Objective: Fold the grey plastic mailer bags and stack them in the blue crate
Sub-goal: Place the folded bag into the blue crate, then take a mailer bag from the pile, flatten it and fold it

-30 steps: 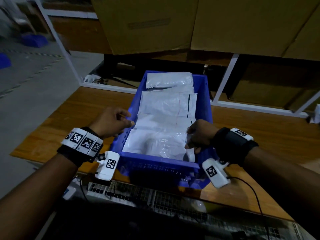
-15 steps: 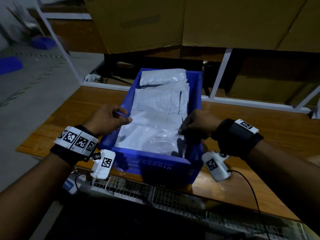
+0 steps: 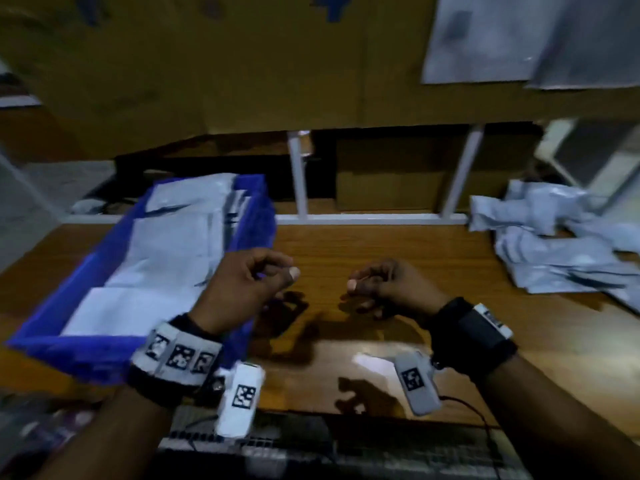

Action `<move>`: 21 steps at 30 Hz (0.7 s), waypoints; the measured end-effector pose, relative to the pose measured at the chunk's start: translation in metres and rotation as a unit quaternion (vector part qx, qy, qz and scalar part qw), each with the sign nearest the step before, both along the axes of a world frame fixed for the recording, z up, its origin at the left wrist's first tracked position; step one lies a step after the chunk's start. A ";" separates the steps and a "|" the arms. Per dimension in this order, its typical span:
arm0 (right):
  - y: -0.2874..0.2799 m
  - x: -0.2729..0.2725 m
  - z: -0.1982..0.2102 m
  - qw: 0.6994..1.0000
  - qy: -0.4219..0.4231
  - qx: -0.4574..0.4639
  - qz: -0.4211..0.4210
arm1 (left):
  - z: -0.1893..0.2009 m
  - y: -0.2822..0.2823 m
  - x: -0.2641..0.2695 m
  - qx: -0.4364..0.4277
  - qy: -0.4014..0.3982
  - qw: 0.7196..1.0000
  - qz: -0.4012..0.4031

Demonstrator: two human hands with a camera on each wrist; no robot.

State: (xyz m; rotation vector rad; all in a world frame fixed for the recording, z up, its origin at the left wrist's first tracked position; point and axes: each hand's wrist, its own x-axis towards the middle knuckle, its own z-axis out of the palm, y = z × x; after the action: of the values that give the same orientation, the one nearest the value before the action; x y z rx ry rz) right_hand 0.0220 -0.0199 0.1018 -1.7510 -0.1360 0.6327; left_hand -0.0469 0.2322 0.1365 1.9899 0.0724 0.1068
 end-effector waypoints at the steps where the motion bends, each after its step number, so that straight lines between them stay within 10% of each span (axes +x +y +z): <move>1: -0.027 0.004 -0.009 1.000 0.001 -0.007 -0.022 | -0.016 -0.034 0.011 -0.015 0.029 0.999 -0.017; 14: -0.278 0.067 -0.091 0.951 0.040 -0.100 -0.290 | -0.127 -0.284 0.171 -0.086 0.164 0.970 -0.155; 21: -0.389 0.155 -0.096 0.874 -0.046 -0.282 -0.392 | -0.157 -0.388 0.288 -0.160 0.222 0.947 -0.167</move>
State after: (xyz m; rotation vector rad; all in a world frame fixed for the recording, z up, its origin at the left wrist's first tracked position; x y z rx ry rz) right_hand 0.1770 -0.4089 0.0054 -2.1705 0.7382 -0.0339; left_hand 0.2416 -0.1558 -0.0206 1.6409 0.0383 -0.5431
